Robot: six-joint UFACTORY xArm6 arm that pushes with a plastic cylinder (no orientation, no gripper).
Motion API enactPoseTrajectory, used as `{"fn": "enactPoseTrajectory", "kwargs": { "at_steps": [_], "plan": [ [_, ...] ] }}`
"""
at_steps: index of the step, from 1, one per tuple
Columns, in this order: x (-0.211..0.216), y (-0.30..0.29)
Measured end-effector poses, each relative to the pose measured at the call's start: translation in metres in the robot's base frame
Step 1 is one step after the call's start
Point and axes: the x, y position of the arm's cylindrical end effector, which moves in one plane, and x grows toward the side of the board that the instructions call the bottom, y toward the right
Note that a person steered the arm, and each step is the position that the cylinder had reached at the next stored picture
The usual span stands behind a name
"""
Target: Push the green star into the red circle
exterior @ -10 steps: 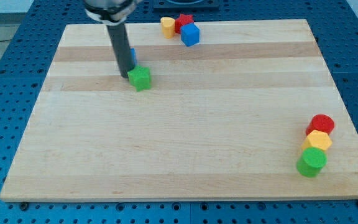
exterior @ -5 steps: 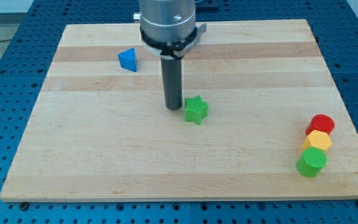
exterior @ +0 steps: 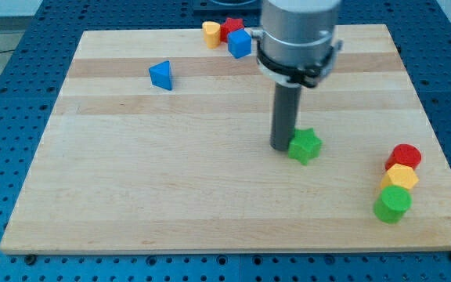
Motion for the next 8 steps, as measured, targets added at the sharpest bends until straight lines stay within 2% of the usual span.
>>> {"fn": "enactPoseTrajectory", "kwargs": {
  "at_steps": [1,2,3,4,8],
  "plan": [
    [0.026,0.033],
    [0.027,0.055],
    [0.004,0.046],
    [-0.001,0.058],
    [0.018,0.086]
  ]
}}
